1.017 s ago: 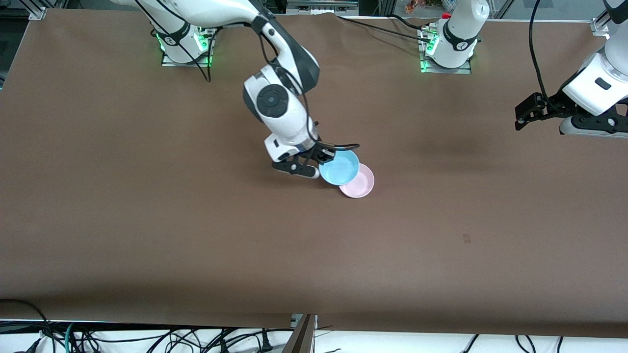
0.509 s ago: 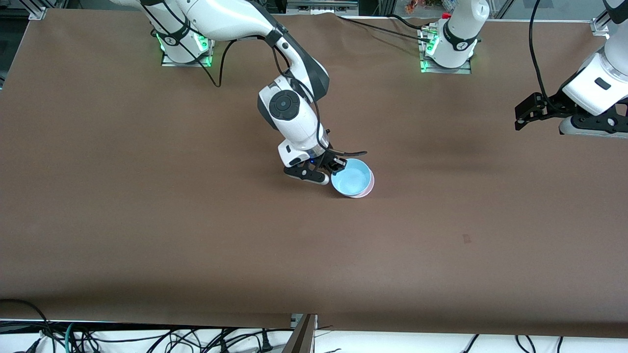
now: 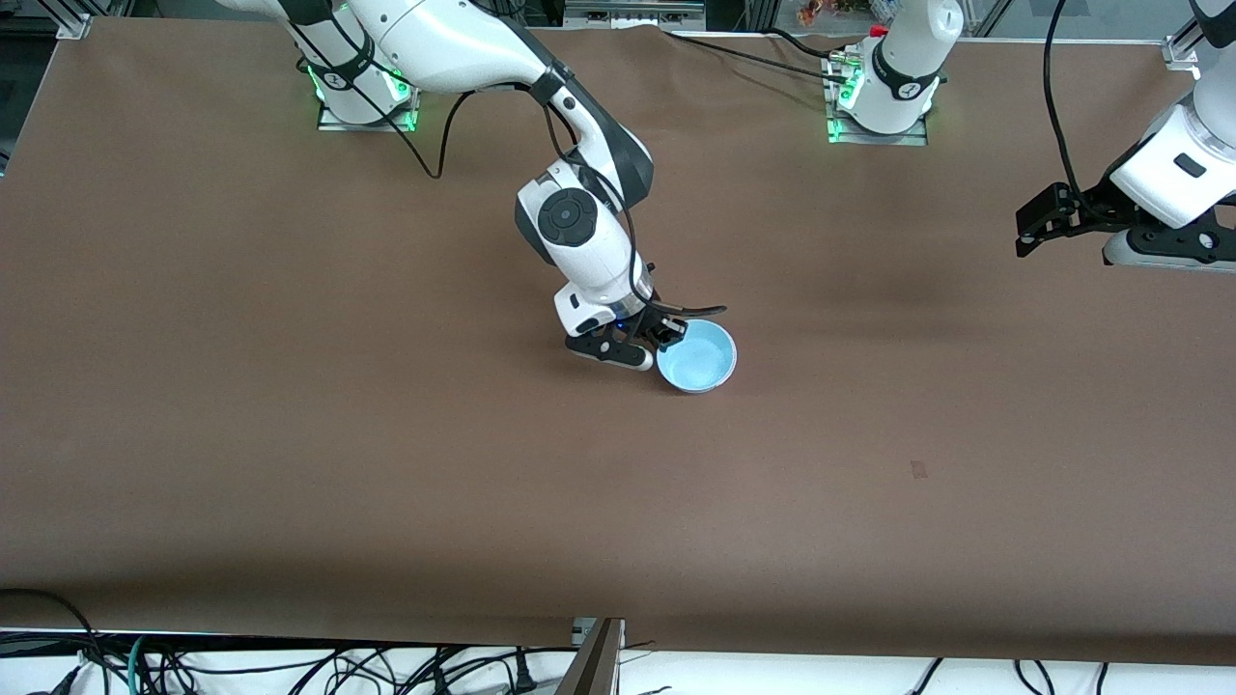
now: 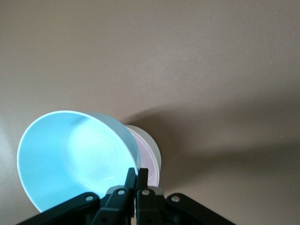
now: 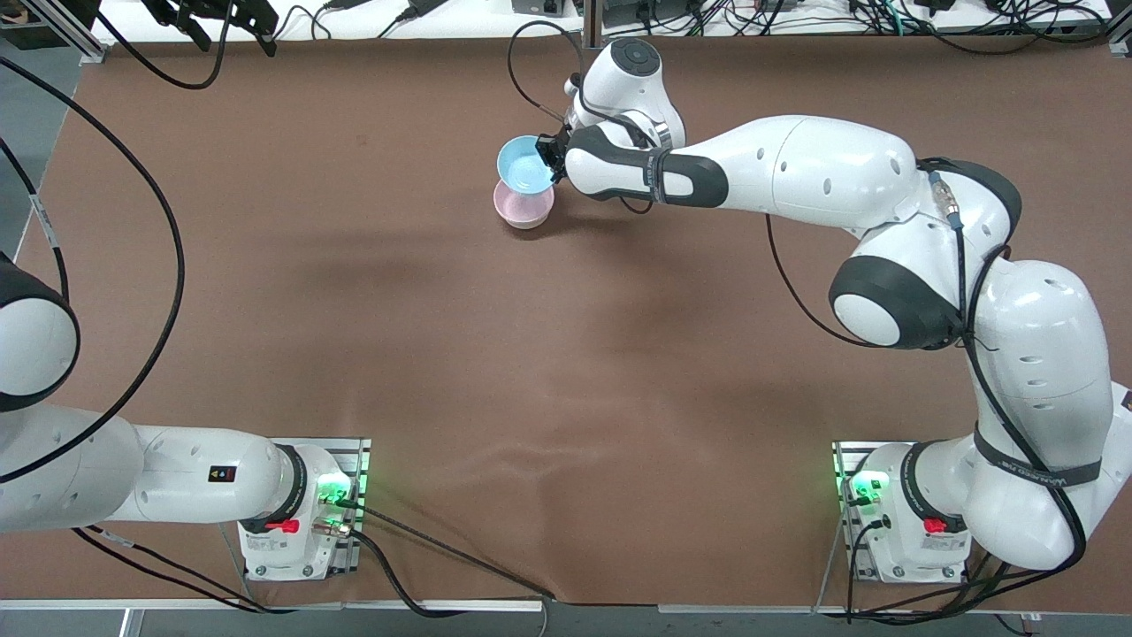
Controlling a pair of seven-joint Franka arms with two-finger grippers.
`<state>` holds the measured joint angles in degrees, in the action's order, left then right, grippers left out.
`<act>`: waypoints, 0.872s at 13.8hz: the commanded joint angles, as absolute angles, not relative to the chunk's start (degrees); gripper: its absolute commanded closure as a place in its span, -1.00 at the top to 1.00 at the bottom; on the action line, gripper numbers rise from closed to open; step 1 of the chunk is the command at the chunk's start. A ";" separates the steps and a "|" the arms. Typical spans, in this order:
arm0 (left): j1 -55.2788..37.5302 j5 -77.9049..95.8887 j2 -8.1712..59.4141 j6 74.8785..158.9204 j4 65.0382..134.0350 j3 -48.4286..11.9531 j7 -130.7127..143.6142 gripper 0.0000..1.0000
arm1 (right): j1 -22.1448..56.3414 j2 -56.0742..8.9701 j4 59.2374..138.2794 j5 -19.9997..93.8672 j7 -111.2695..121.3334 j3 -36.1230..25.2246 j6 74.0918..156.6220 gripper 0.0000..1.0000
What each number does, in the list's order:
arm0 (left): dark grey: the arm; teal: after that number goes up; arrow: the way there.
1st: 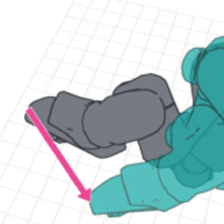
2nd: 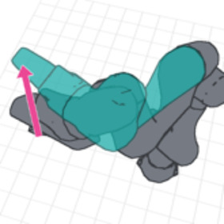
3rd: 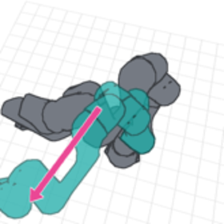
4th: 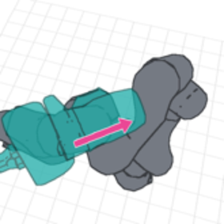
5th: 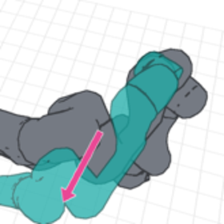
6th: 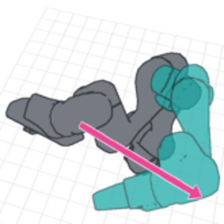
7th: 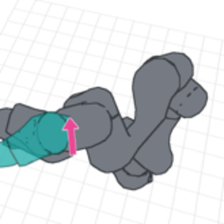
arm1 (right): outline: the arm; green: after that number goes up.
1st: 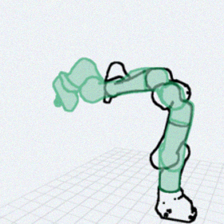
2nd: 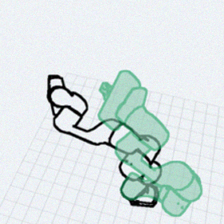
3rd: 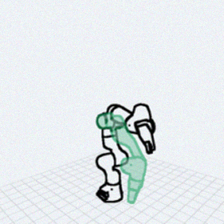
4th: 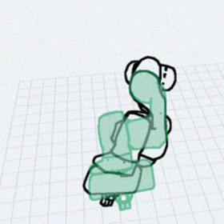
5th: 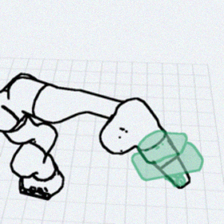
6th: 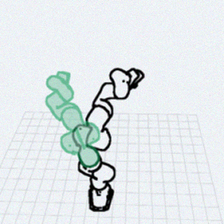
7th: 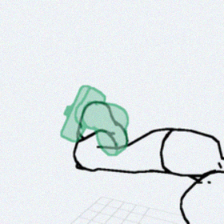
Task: Stack pink and blue bowls on white bowl
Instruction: 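Lower the blue bowl into the pink bowl with the right gripper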
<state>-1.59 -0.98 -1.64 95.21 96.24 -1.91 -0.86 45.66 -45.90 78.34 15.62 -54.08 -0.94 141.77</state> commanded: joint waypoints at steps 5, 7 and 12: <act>-1.93 -0.79 -1.32 95.27 95.54 -1.58 -2.11 1.00 | 46.67 -47.72 76.46 14.68 -55.46 -0.26 142.03 -1.00; -1.93 -0.79 -1.32 95.27 95.54 -1.58 -2.11 1.00 | 46.58 -47.90 76.38 14.68 -55.46 -0.26 142.03 -1.00; -1.93 -0.79 -1.32 95.27 95.54 -1.58 -2.11 1.00 | 46.67 -48.34 76.38 14.68 -55.46 -0.26 142.12 -1.00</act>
<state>-1.61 -0.98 -1.64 95.21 96.24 -1.91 -0.97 46.63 -47.03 78.27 15.62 -54.12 -0.53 141.80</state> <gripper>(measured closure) 0.000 0.982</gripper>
